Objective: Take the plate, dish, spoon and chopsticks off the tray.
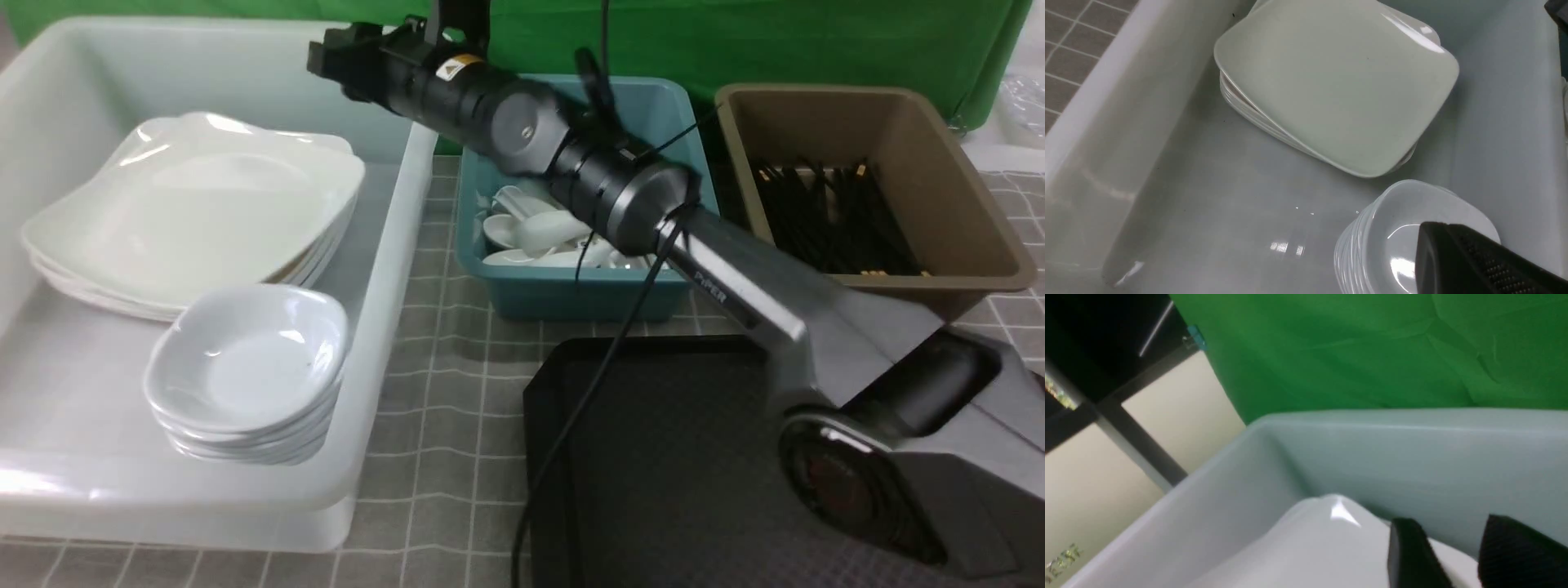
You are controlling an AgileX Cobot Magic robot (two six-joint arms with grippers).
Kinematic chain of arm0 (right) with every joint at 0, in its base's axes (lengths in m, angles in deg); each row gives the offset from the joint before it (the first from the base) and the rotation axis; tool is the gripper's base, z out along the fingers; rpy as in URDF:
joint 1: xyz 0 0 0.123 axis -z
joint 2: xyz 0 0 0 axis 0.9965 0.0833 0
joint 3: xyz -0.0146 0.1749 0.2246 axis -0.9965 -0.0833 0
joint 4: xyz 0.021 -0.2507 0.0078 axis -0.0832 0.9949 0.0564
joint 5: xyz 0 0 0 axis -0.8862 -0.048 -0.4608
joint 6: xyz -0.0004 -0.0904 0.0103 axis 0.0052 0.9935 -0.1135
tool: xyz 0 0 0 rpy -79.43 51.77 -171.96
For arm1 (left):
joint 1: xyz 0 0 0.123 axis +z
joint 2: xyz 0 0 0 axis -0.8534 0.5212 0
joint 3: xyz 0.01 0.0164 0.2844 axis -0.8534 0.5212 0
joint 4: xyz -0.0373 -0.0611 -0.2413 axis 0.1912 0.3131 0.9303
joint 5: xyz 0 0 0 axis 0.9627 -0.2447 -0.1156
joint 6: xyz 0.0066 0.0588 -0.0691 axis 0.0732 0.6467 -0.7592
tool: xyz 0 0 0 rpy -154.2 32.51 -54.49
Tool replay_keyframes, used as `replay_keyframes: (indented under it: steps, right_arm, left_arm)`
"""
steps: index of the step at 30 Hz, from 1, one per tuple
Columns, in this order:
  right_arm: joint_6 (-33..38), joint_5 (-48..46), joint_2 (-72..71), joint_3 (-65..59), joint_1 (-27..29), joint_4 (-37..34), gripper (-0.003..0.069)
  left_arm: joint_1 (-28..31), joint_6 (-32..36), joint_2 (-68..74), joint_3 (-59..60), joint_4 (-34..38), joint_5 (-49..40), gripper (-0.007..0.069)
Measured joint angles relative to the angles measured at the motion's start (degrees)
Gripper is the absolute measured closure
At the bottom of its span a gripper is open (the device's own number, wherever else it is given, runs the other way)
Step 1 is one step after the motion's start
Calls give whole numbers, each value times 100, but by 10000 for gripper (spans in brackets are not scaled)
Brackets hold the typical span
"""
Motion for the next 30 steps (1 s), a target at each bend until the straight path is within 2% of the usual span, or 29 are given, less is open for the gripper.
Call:
replay_keyframes:
  steps: [1, 3, 7, 10, 11, 13, 15, 17, 22, 26, 30]
  right_arm:
    - [0, -60, -11, 0, 18, 0, 390]
    - [449, -1009, -94, 153, 197, -221, 452]
    - [785, -2740, -196, 636, 342, 24, 584]
    - [261, -4497, -380, 1209, 372, 1133, 622]
    - [189, -4597, -415, 1245, 372, 1222, 623]
    - [-137, -5732, -643, 1655, 390, 2237, 628]
    - [-395, -6110, -861, 1797, 453, 2635, 628]
    - [-527, -6111, -1190, 1854, 518, 2808, 628]
    - [-608, -6116, -1909, 1788, 538, 2957, 628]
    - [-613, -6116, -2774, 857, 538, 3292, 628]
    - [-458, -6116, -3844, -817, 538, 3564, 628]
  left_arm:
    - [0, 0, 0, 0, 5, 0, 621]
    - [0, 33, 0, 0, 99, 0, 621]
    - [0, 261, 0, 0, 294, -5, 621]
    - [0, 380, 9, 7, 472, -5, 621]
    - [0, 380, 16, 7, 483, -5, 621]
    - [0, 576, 118, 7, 651, -41, 621]
    - [0, 681, 246, 0, 803, -152, 621]
    - [0, 851, 461, -47, 1027, -322, 621]
    - [-149, 1227, 1207, -367, 1123, -444, 621]
    - [-361, 1233, 1960, -824, 934, -477, 621]
    - [-484, 1239, 2809, -1208, 910, -252, 621]
